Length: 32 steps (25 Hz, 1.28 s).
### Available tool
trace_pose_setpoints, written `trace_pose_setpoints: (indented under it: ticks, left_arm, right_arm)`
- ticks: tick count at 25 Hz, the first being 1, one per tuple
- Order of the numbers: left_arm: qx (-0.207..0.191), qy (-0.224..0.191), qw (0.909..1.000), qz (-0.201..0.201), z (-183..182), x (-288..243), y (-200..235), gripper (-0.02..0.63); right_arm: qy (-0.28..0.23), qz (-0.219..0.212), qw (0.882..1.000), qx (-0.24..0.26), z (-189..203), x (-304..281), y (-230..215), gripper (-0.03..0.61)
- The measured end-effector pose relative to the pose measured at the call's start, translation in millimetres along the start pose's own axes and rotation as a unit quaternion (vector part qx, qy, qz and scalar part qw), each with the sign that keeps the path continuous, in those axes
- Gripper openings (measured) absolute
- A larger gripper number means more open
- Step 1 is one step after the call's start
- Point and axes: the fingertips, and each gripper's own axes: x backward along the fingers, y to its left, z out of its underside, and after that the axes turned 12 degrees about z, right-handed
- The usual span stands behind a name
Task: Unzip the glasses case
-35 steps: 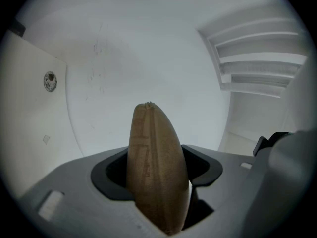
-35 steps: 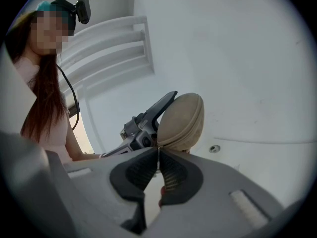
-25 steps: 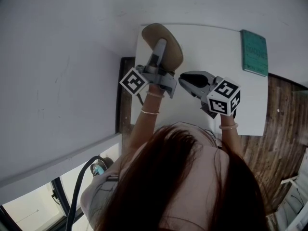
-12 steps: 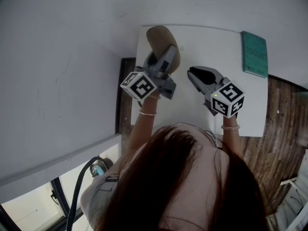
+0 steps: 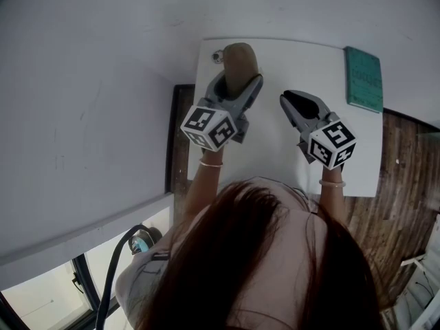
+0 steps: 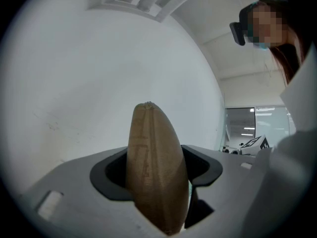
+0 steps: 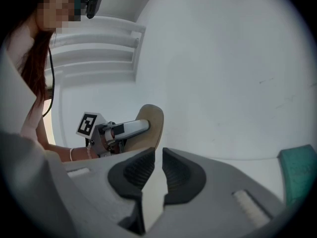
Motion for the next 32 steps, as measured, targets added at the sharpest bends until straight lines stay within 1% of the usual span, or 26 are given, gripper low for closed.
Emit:
trace_pose_setpoints:
  ticks: [6,11,14,19,25,32]
  left_arm:
    - [-0.056,0.039,0.9976,-0.01,8,-1,-5,0.299]
    - [-0.11,0.067,0.9916,-0.013,14,-4,-12,0.299]
    - [-0.129,0.077,0.9885,-0.015,17,-4,-13,0.299]
    - [-0.136,0.082,0.9871,-0.02,21,-1,-14,0.299]
    - [-0.123,0.078,0.9891,-0.022,23,4,-15,0.299]
    - [-0.12,0.077,0.9896,-0.019,25,6,-23,0.299]
  right_arm:
    - [-0.013,0.027,1.0,0.001,-6,8,-13,0.031]
    - [-0.019,0.041,0.999,-0.001,-9,11,-20,0.029]
    - [-0.02,0.048,0.999,0.002,-9,12,-21,0.029]
    - [-0.016,0.062,0.998,0.009,-9,14,-24,0.025]
    - [-0.004,0.069,0.997,0.02,-7,20,-25,0.023]
    - [-0.003,0.076,0.997,0.021,-6,28,-28,0.015]
